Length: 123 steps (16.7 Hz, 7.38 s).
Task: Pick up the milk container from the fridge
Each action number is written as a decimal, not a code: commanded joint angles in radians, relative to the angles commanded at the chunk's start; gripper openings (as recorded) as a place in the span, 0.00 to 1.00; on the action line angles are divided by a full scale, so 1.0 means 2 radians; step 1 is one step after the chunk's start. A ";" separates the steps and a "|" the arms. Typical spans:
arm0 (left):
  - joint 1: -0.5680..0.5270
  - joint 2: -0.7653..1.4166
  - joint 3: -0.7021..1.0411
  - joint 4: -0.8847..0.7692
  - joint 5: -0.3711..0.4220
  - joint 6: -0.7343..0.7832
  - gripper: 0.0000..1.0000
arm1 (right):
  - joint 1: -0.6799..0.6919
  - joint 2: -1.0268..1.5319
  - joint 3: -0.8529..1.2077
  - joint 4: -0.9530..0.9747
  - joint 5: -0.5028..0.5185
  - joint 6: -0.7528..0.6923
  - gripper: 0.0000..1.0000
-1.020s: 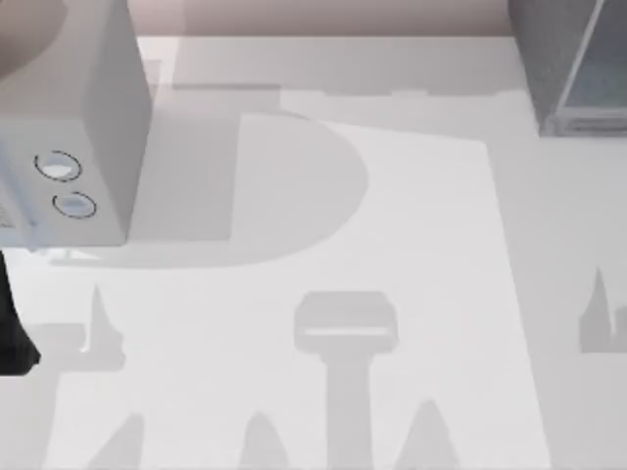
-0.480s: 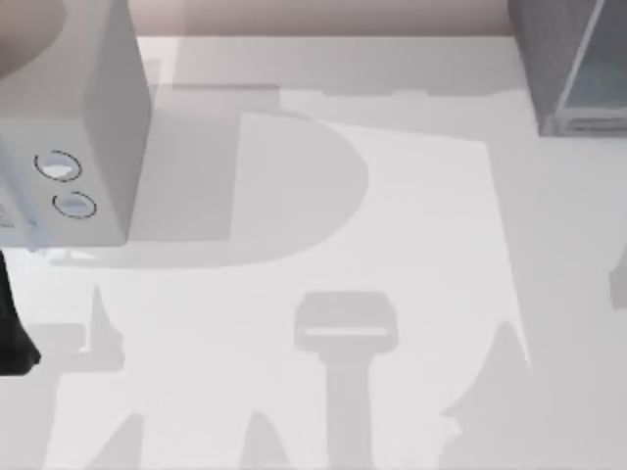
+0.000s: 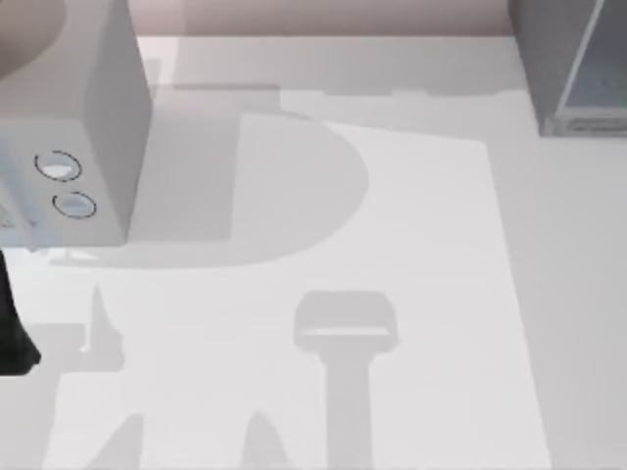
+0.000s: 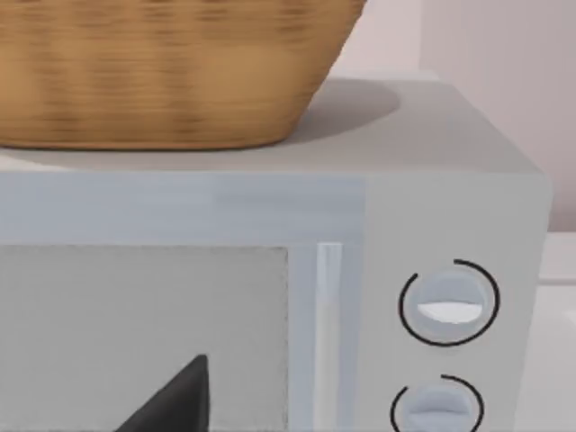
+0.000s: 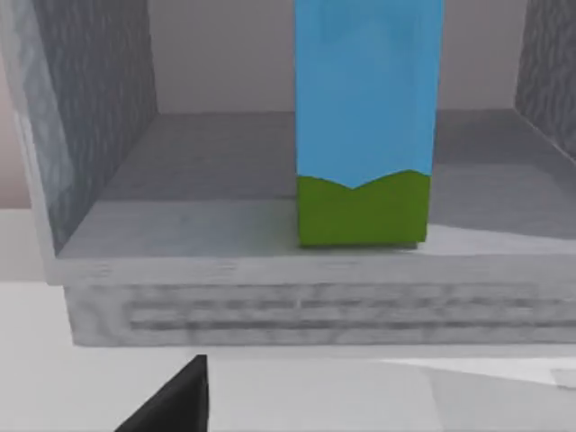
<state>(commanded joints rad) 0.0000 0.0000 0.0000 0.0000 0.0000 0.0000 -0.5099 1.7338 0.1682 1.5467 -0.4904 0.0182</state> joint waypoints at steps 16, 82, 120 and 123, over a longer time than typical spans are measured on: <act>0.000 0.000 0.000 0.000 0.000 0.000 1.00 | 0.037 0.103 0.153 -0.038 0.042 -0.004 1.00; 0.000 0.000 0.000 0.000 0.000 0.000 1.00 | 0.134 0.190 0.527 -0.315 0.143 -0.005 0.00; 0.000 0.000 0.000 0.000 0.000 0.000 1.00 | 0.247 -0.829 -0.065 -0.749 0.238 -0.008 0.00; 0.000 0.000 0.000 0.000 0.000 0.000 1.00 | 0.255 -0.865 -0.083 -0.772 0.245 -0.009 0.00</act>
<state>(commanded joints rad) 0.0000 0.0000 0.0000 0.0000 0.0000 0.0000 -0.0006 0.0031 0.0015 0.0020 -0.0005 0.0001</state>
